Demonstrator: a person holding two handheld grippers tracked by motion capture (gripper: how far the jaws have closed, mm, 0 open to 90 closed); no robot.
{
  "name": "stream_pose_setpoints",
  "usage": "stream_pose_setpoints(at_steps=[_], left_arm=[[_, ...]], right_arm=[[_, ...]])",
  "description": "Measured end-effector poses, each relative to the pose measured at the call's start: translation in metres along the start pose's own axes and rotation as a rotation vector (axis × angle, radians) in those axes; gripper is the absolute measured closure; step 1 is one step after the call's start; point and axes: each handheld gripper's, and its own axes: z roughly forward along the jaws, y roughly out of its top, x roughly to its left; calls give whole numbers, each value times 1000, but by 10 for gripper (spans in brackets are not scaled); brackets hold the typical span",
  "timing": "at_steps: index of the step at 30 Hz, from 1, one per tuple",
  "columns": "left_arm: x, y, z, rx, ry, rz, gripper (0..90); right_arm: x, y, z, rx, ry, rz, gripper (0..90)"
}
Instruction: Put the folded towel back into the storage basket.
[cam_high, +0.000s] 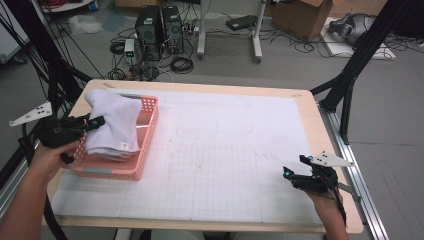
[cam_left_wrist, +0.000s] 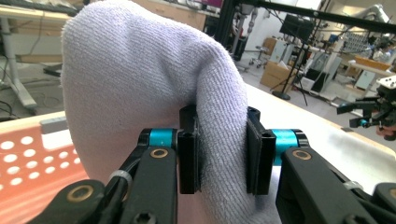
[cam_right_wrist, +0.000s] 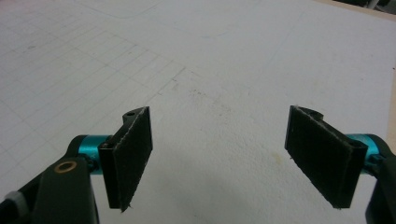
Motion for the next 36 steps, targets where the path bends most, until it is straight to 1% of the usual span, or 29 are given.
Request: stream_pose_setpoints(at_steps=[1,4,7,9,10,13,15,16,19,20,22,23,24,26,27,32,34,36], left_arm=[[1,-1,2,9,-5,3,704],[3,-5,10,27,-5,-11,699],[5,-10,19,68,-3,-25,692],[6,-13,24,95,0,-26,689],[7,-14,26,101,5,-30,688],[9,-15,28,96,17,-47,681],[11,-16,28,105,29,-67,653],[12,-16,28,114,37,-87,618],[16,-15,25,125,91,-154,464],[17,-15,24,135,114,-159,436],[20,-15,21,156,146,-173,397],[21,-14,19,159,158,-178,385],[21,-14,17,156,176,-183,372],[23,-12,13,135,199,-205,356],[23,-11,12,123,210,-209,349],[19,-5,9,92,234,-188,345],[17,-4,9,112,245,-170,345],[14,-4,13,160,256,-156,346]], right_arm=[[0,0,0,2,0,2,221],[1,0,-1,3,3,6,221],[0,0,-1,-2,0,2,221],[0,0,-1,0,-1,3,221],[0,0,-1,0,0,-2,221],[0,0,-1,1,0,0,221],[0,0,-1,1,-1,4,221],[0,0,-1,2,-1,1,221],[0,0,-1,0,0,3,221],[1,0,-1,1,1,4,221],[1,0,-1,2,1,2,221],[1,0,0,3,1,0,221],[1,0,0,3,1,0,221],[1,0,0,4,3,1,221],[1,0,0,4,3,1,221],[2,0,0,7,4,2,221],[1,0,0,5,3,-2,221],[1,0,1,5,3,-2,221]])
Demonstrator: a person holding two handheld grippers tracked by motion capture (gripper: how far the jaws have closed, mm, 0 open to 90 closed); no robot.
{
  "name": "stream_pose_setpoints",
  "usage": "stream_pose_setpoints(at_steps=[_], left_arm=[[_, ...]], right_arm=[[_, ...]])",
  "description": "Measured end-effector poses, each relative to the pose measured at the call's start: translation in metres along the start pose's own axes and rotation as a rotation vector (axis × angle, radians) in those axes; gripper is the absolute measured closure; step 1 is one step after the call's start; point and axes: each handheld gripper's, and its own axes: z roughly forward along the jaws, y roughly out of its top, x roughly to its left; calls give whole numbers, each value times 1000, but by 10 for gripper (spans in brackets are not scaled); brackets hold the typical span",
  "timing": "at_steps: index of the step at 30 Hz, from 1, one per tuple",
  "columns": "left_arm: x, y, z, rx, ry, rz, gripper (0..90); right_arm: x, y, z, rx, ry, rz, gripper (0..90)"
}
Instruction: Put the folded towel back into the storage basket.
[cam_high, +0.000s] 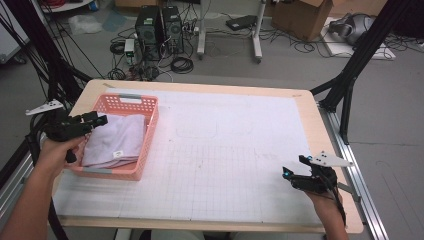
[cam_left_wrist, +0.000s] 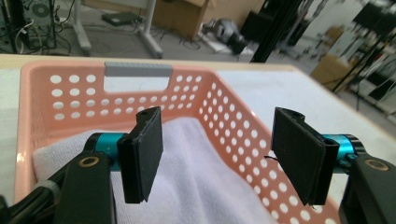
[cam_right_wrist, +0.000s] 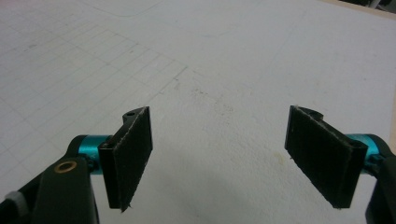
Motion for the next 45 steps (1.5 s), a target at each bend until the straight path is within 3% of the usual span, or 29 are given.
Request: stream_pose_setpoints(at_steps=[7,12,15,20,22,28,30,34,38,41,45], left_arm=[[-9,-9,25,226,133,28,342],[-6,-12,43,323,218,-1,333],[-4,-17,54,369,254,5,330],[-3,-24,71,408,245,3,291],[-4,-26,77,407,240,23,284],[-4,-26,79,352,154,6,320],[-4,-24,77,321,145,-2,335],[-1,-16,66,216,178,-38,340],[-1,-7,48,105,200,-33,339],[-3,-1,33,23,186,-34,338],[-14,1,20,-62,143,-4,332]], right_arm=[[1,1,1,5,3,-2,221],[0,0,0,4,1,0,221],[0,0,0,3,3,-1,221],[1,0,2,11,8,-1,221],[1,0,2,12,9,-1,221],[1,0,4,12,10,-6,221],[1,0,4,12,11,-10,221],[1,0,2,11,11,-6,221],[0,0,1,5,10,-1,221],[0,0,1,2,10,-1,221],[1,2,1,-4,11,-7,221]])
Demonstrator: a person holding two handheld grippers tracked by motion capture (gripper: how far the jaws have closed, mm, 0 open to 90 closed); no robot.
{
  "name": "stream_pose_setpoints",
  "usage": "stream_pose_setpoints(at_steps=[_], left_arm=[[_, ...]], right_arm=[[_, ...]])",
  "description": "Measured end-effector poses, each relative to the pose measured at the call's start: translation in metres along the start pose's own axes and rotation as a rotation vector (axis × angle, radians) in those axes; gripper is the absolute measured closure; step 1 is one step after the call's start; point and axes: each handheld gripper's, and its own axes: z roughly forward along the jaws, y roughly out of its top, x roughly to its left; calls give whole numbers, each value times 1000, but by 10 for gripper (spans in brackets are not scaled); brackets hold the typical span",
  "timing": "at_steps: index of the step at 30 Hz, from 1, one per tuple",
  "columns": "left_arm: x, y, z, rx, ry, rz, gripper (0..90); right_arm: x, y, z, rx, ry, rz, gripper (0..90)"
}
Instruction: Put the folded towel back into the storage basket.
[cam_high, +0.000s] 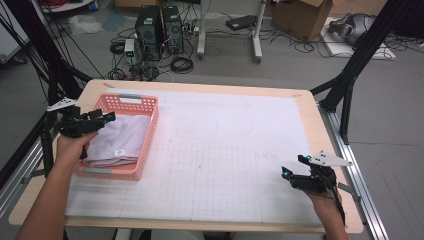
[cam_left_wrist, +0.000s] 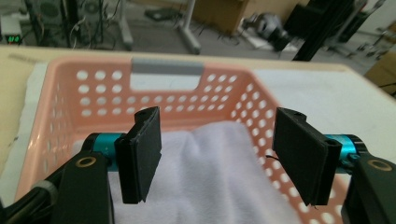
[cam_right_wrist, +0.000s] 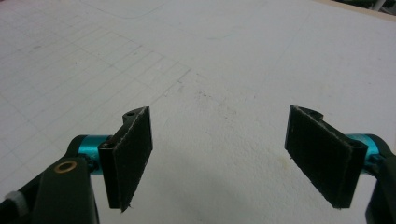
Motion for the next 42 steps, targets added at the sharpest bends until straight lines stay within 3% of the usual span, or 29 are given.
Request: stream_pose_setpoints(at_steps=[3,6,11,17,28,35,38,42], left_arm=[[-11,-1,-7,-60,-46,4,297],[-28,-1,-10,-97,-102,42,257],[-56,-4,-8,-125,-169,80,171],[-86,-11,2,-155,-239,101,174],[-135,-30,29,-138,-311,174,206],[-160,-35,34,-133,-339,234,211],[-170,-34,35,-132,-363,224,210],[-184,-43,39,-114,-385,246,210]], right_arm=[[1,1,-1,-17,-4,0,221],[1,1,-2,-29,-7,3,221],[0,1,-3,-43,-7,5,221],[1,1,-3,-48,-8,-1,221],[3,1,0,-61,0,-12,221],[2,0,0,-76,3,-7,219],[1,0,0,-79,2,-9,218],[3,1,0,-84,-1,-16,218]])
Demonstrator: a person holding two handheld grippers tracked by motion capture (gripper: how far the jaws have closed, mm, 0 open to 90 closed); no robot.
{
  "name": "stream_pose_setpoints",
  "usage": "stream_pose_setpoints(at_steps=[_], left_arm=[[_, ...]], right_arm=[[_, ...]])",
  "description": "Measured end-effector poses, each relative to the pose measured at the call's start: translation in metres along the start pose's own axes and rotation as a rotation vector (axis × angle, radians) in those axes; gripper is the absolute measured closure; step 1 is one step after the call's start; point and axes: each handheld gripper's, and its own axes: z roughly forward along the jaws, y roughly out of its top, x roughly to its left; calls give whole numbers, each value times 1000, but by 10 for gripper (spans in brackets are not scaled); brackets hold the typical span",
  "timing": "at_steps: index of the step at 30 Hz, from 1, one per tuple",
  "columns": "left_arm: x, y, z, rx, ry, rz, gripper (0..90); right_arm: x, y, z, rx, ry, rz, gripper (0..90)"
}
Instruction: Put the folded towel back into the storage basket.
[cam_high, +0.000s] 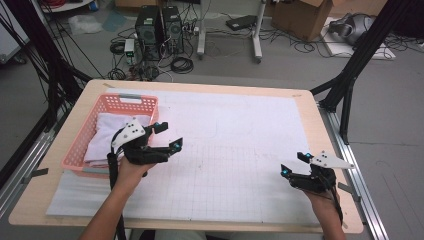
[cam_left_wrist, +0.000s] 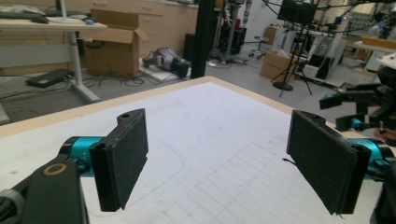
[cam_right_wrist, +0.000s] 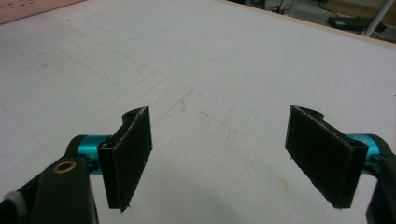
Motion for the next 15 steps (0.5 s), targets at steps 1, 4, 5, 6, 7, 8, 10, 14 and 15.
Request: stream_pose_setpoints(at_steps=[1,4,5,6,7,8,10,14,15], left_arm=[[-3,-3,3,8,-6,4,211],[-12,-13,12,35,-14,18,211],[-15,-16,14,42,-18,21,213],[-17,-20,16,49,-21,23,213],[-20,-24,18,59,-24,29,213],[-22,-27,19,65,-27,26,213],[-26,-35,21,80,-33,27,217],[-31,-47,25,104,-34,23,221],[-31,-49,26,107,-36,20,221]], right_arm=[[0,0,0,-1,0,-1,218],[1,0,1,1,-1,-6,218],[2,0,2,2,1,-8,218],[3,0,2,4,2,-8,218],[3,-1,1,5,1,-12,218],[4,-1,1,5,1,-11,218],[5,-2,1,3,0,-11,218],[5,-3,-1,-3,-1,-3,218],[5,-3,-1,-2,-2,-4,218]])
